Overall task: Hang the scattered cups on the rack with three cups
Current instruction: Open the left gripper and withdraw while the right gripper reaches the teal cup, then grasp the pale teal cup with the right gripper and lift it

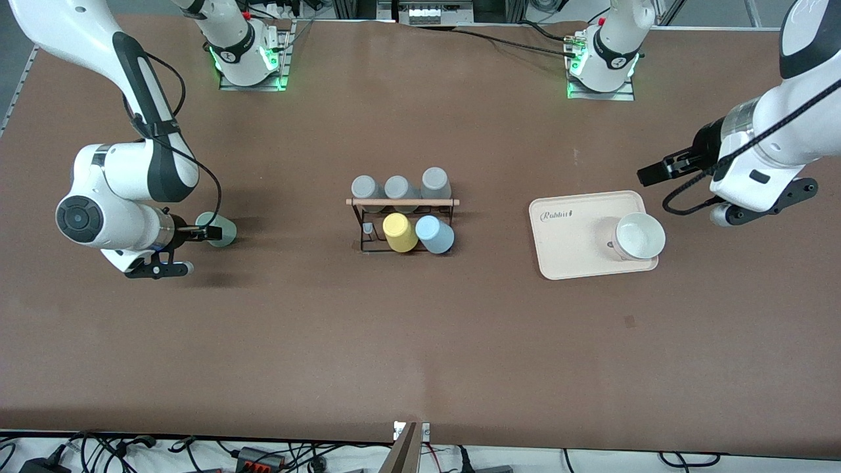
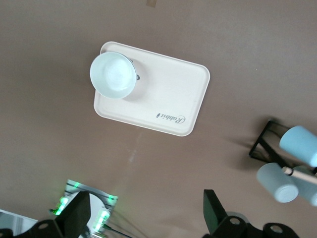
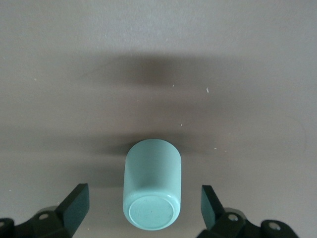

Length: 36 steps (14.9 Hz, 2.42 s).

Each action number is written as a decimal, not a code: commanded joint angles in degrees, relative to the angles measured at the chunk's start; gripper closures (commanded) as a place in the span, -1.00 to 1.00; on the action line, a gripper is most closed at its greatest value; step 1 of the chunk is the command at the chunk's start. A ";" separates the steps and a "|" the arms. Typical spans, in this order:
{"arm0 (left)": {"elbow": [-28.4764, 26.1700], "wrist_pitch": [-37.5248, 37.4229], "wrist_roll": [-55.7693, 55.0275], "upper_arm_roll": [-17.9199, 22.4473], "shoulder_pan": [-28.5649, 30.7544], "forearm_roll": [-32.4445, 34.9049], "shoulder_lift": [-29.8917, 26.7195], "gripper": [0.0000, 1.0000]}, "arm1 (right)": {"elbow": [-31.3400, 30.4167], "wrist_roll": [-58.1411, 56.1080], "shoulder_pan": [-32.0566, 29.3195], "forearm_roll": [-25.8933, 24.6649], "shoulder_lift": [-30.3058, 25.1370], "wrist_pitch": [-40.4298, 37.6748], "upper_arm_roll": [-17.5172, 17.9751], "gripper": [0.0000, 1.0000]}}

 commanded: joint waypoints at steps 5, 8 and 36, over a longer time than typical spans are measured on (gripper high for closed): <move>-17.80 7.99 4.67 -2.31 0.07 1.64 -11.23 -1.00 | -10.24 0.79 -0.16 0.22 -3.23 8.99 0.16 -1.00; -20.47 9.42 13.76 -3.20 0.15 1.64 -12.48 -1.00 | -12.70 0.79 -0.25 0.14 -3.41 12.25 0.07 -1.00; -18.27 12.15 22.68 -2.58 4.81 -0.64 -11.16 -1.00 | 16.61 6.66 4.31 0.57 -1.22 -16.80 2.45 0.59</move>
